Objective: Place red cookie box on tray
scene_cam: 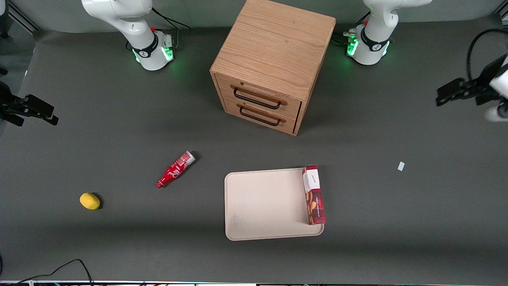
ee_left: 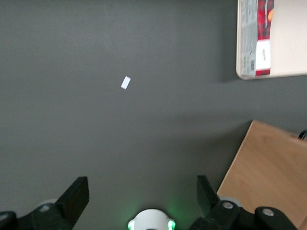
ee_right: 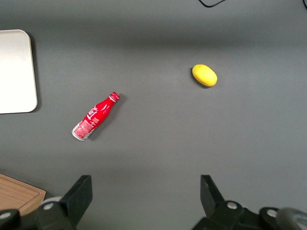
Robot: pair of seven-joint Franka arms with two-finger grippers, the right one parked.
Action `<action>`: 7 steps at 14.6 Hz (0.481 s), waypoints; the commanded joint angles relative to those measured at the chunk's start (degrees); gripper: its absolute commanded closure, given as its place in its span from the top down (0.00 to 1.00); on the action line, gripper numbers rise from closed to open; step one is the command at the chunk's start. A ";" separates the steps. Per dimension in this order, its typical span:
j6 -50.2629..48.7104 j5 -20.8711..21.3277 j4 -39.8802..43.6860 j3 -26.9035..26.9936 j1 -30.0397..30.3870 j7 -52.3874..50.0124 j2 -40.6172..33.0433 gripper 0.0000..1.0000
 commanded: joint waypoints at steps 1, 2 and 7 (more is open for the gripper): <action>3.79 -1.15 -12.94 4.47 -0.82 7.45 -8.92 1.00; 5.89 -1.15 -17.06 5.17 -0.99 7.82 -11.81 1.00; 11.89 -0.89 -28.01 5.09 -0.90 7.21 -19.93 1.00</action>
